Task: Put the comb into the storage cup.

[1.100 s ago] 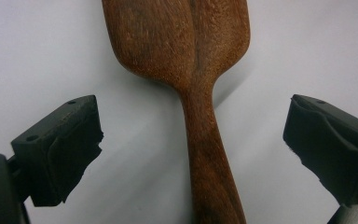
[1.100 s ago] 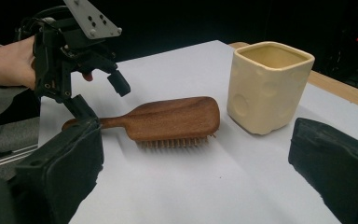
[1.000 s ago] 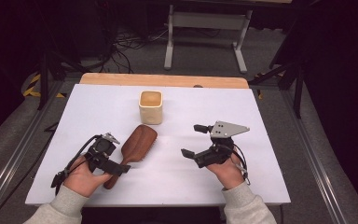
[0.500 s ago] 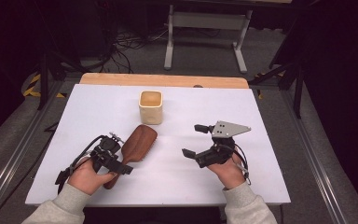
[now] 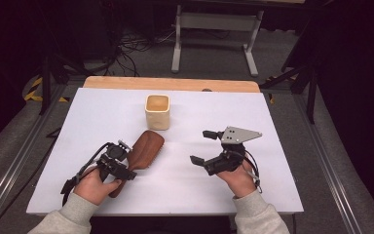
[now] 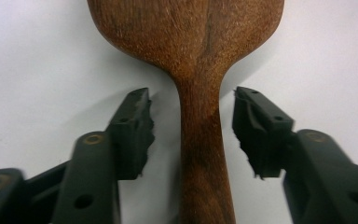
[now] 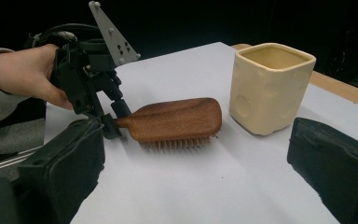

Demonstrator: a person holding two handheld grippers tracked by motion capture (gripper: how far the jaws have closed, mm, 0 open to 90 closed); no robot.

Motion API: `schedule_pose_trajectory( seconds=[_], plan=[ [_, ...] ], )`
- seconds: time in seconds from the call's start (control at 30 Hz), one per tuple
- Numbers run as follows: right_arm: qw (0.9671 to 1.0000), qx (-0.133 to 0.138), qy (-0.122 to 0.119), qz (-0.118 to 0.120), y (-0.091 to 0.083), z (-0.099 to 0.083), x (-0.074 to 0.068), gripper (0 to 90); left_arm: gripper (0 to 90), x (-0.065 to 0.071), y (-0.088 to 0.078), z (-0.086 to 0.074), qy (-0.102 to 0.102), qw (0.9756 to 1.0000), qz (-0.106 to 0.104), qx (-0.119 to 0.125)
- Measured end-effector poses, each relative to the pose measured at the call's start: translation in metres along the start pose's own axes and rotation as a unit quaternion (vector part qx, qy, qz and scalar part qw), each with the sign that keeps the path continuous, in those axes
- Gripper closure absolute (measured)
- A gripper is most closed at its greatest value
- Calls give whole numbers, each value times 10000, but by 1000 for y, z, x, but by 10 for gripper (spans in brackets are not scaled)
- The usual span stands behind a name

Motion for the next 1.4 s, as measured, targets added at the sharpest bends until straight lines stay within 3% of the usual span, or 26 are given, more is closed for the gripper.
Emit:
schedule_pose_trajectory(
  seconds=[0.07,0.3,0.63,0.7,0.73,1.17,1.23,1.4],
  plan=[
    [10000,-1,0,0,0,0,0,45,562,2,1,-1,-109,9999,-8,-19],
    [10000,-11,-4,12,0,-1,0,48,718,-1,2,-1,-173,9997,138,81],
    [10000,-76,-8,25,1,-3,0,56,728,1,1,-3,-225,9996,-12,151],
    [10000,-95,-14,24,1,-4,0,60,729,1,1,-2,-141,9997,3,193],
    [9999,-97,-15,27,1,-4,0,61,728,0,0,-2,78,9998,50,199],
    [10000,-93,-4,23,1,-4,0,69,733,-3,-10,3,153,9982,-204,537],
    [10000,-95,7,21,1,-5,0,69,733,-3,-13,5,172,9972,-240,682],
    [9999,-115,13,28,2,-6,0,70,733,-2,-14,4,297,9964,-182,779]
  ],
)
Point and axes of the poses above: each handheld gripper's, and its own axes: y roughly forward along the jaws, z roughly out of its top, x roughly to its right, the point moved 8 cm from there along y, roughly forward along the jaws, and after that the axes turned 15 degrees about x, right-handed, at the moved point
